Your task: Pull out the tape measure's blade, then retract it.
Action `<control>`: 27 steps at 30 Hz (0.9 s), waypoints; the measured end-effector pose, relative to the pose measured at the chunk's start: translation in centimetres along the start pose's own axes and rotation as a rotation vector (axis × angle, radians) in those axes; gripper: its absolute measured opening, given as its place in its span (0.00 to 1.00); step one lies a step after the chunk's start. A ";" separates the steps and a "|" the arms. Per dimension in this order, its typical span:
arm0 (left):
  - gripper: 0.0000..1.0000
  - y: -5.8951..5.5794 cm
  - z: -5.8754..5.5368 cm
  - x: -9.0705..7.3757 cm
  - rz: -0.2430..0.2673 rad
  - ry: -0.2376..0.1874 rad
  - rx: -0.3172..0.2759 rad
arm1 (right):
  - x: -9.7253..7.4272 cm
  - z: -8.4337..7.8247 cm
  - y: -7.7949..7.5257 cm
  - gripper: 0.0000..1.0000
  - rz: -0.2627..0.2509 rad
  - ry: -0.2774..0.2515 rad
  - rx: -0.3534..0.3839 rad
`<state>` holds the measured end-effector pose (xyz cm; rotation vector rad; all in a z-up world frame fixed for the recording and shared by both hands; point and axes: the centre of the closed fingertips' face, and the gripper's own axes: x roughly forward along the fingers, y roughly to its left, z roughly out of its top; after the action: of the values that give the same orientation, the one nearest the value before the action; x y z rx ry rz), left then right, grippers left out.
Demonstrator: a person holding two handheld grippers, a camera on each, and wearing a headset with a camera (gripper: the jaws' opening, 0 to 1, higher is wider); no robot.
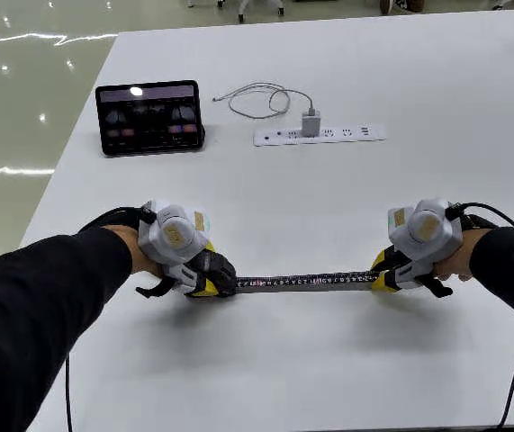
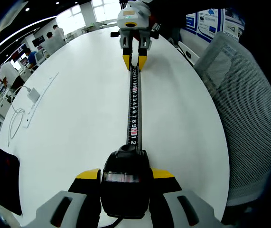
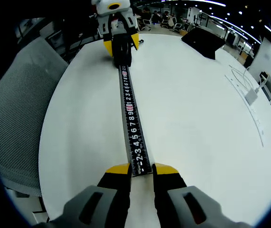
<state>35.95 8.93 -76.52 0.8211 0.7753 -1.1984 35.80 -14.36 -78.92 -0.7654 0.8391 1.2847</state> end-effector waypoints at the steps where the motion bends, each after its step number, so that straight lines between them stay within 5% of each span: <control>1: 0.35 0.1 0.1 -0.1 0.005 -0.009 -0.022 | 0.1 0.1 0.1 0.15 0.002 -0.002 -0.015; 5: 0.37 0.1 0.1 -0.3 0.008 -0.014 -0.034 | 0.2 0.3 0.2 0.19 0.006 -0.003 -0.036; 20: 0.84 0.8 -0.9 -1.2 0.063 0.006 -0.134 | -0.1 -0.7 -0.1 0.36 -0.009 0.009 0.015; 25: 0.96 1.2 -1.7 -1.9 0.105 0.011 -0.224 | -0.4 -0.6 -0.2 0.48 -0.051 0.002 0.089; 27: 0.98 1.3 -1.3 -2.1 0.118 -0.031 -0.270 | -0.5 -0.7 -0.4 0.52 -0.072 -0.004 0.096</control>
<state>36.76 11.25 -75.23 0.6151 0.8306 -0.9747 36.07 -15.22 -78.84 -0.7098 0.8569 1.1735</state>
